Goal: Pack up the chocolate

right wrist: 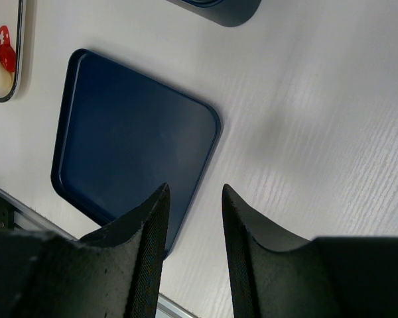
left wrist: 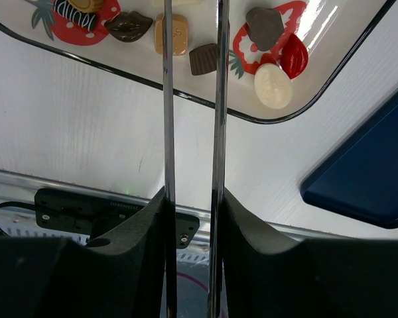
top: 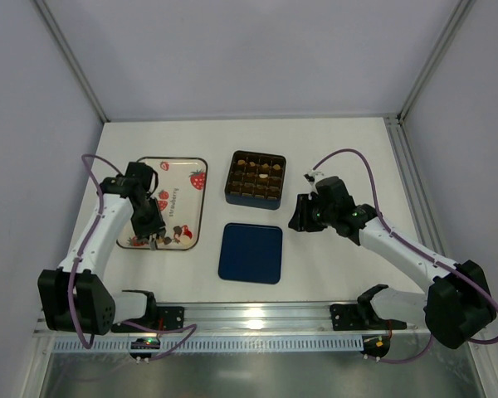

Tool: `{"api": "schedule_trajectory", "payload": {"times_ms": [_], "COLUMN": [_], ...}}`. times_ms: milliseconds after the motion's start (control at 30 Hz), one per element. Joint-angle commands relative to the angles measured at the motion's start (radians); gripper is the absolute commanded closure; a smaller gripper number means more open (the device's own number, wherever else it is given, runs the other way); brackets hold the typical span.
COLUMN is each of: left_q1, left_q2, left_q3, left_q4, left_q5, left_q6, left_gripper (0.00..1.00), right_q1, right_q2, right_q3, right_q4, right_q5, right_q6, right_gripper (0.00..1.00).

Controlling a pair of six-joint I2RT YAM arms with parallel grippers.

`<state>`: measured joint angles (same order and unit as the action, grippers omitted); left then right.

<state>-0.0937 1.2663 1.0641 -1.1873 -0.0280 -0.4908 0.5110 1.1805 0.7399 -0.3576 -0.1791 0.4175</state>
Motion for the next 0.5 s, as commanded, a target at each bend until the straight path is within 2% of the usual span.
{"api": "schedule_trajectory", "payload": {"times_ms": [0, 233, 467], "left_q1": [-0.011, -0.012, -0.012], "left_q2": [0.008, 0.013, 0.027], "left_q3": [-0.007, 0.049, 0.157], "left_q4": [0.029, 0.017, -0.012], "left_q5": [0.014, 0.01, 0.004], "left_q6": [-0.002, 0.008, 0.02], "left_gripper": [0.69, 0.77, 0.78], "right_q1": [0.004, 0.006, 0.004], "right_q2": [-0.005, -0.009, -0.012], "right_q3": [0.007, 0.015, 0.038], "right_q4": [0.039, 0.032, 0.003], "right_q5": [-0.002, 0.007, 0.036], "right_q6": [0.004, 0.001, -0.006], "right_gripper": [0.6, 0.6, 0.6]}}
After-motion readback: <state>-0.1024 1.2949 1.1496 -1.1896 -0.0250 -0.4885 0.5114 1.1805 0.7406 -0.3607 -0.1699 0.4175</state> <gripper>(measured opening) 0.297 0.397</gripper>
